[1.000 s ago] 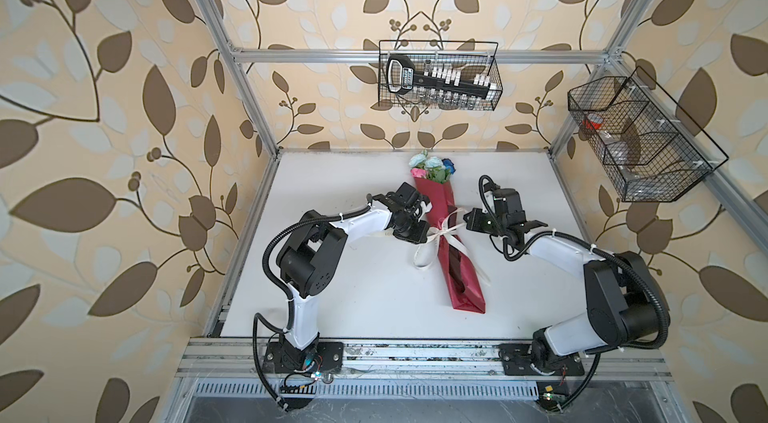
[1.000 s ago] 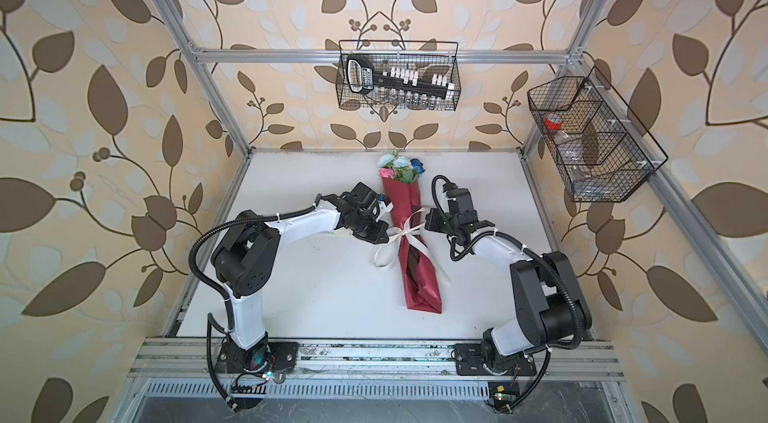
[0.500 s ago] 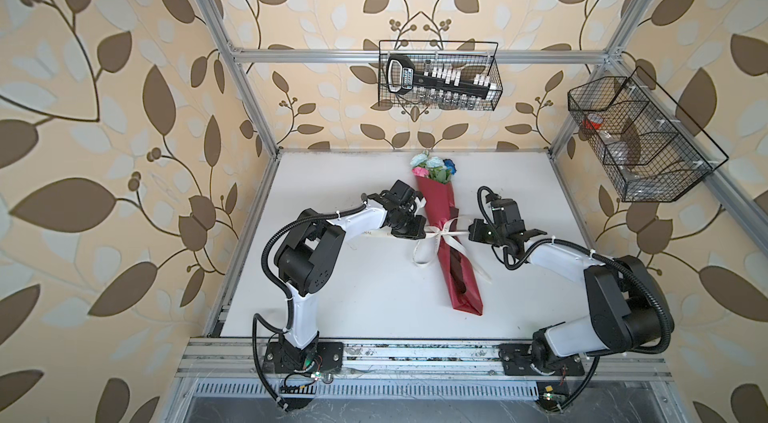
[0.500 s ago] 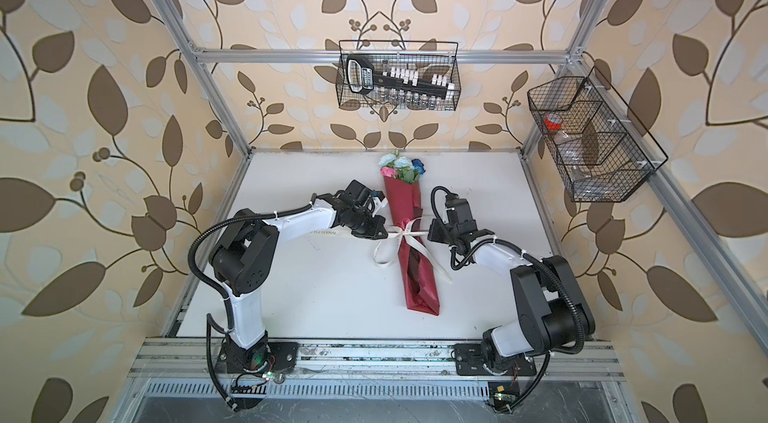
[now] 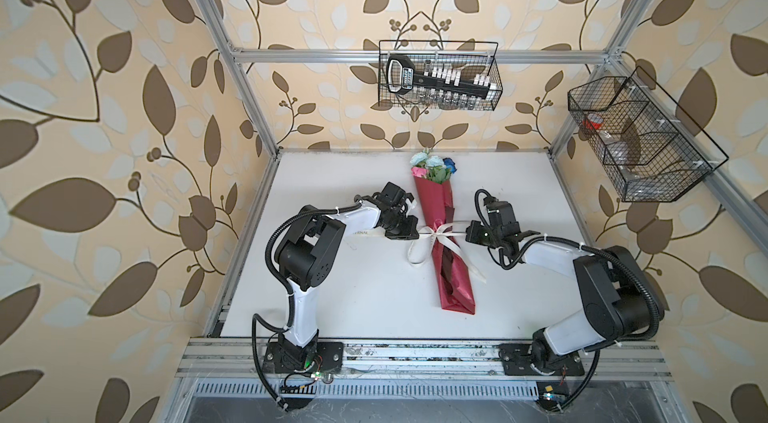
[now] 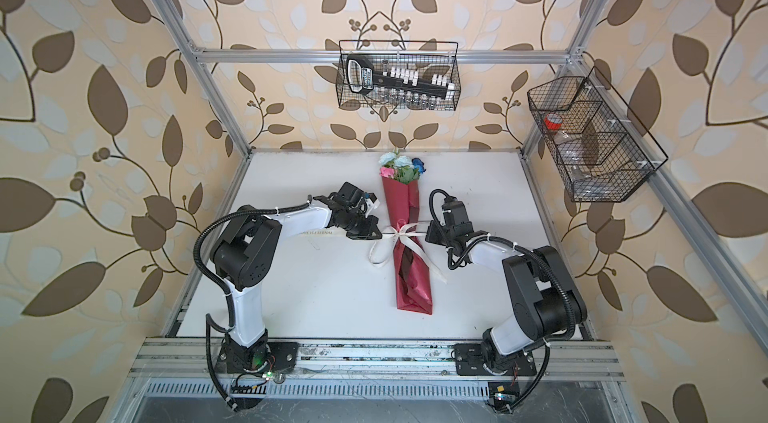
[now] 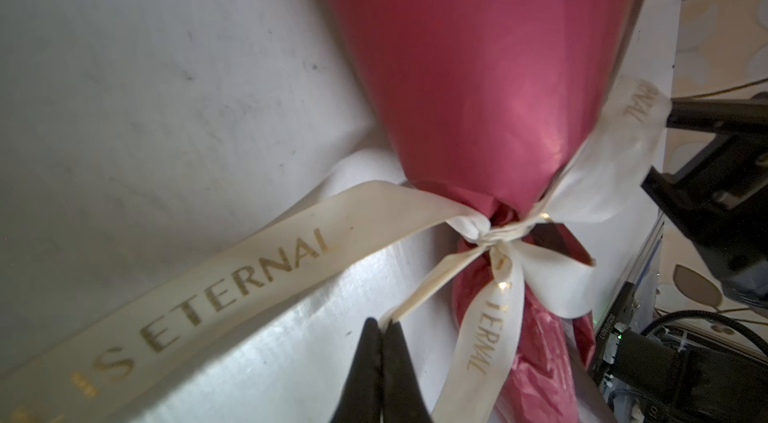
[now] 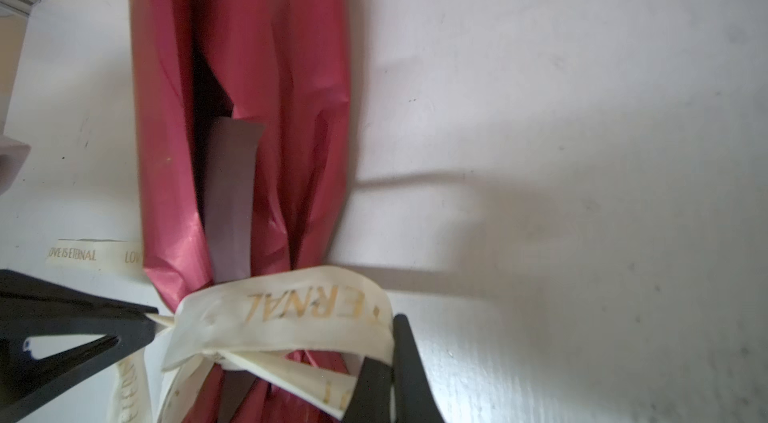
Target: Tie the bouquet of fake flowers
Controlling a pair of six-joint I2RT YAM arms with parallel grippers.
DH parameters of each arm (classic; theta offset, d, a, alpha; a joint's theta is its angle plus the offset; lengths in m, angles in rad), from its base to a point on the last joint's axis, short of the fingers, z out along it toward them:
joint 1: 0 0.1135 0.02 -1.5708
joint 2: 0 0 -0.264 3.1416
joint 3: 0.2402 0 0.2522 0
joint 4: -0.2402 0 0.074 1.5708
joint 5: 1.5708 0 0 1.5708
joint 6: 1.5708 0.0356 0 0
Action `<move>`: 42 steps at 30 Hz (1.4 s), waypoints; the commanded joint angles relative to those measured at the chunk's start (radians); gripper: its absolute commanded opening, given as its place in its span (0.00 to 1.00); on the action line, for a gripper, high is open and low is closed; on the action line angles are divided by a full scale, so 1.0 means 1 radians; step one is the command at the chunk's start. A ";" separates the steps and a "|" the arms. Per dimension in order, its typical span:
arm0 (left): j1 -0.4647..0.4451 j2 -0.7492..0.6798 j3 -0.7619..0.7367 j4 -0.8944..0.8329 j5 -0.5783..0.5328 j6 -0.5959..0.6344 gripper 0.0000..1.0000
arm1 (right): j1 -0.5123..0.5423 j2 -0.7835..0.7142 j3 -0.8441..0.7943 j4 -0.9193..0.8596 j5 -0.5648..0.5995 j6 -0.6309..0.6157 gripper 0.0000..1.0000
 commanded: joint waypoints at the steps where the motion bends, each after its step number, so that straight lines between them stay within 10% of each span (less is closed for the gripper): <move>1: 0.070 0.003 -0.017 -0.093 -0.048 -0.019 0.00 | -0.030 0.026 -0.044 0.042 0.019 0.011 0.00; 5: 0.058 -0.032 -0.021 -0.052 0.026 -0.027 0.04 | -0.019 0.023 -0.049 0.106 -0.064 0.040 0.00; 14: 0.053 -0.221 -0.028 -0.061 0.068 -0.068 0.66 | -0.012 -0.134 -0.034 0.057 -0.125 0.061 0.47; 19: 0.057 -0.391 0.021 -0.211 -0.076 -0.042 0.99 | -0.013 -0.277 -0.025 -0.077 -0.080 0.043 0.56; 26: 0.074 -0.724 -0.027 -0.354 -0.469 -0.031 0.99 | -0.073 -0.551 -0.049 -0.238 0.087 0.013 0.69; 30: 0.074 -0.971 -0.251 -0.250 -0.764 -0.008 0.99 | -0.101 -0.695 -0.086 -0.274 0.243 -0.028 0.98; 34: 0.078 -1.180 -0.578 0.039 -1.043 0.081 0.99 | -0.116 -0.751 -0.142 -0.251 0.415 -0.059 1.00; 42: 0.133 -1.080 -0.865 0.468 -1.098 0.265 0.99 | -0.153 -0.721 -0.368 0.147 0.562 -0.200 0.99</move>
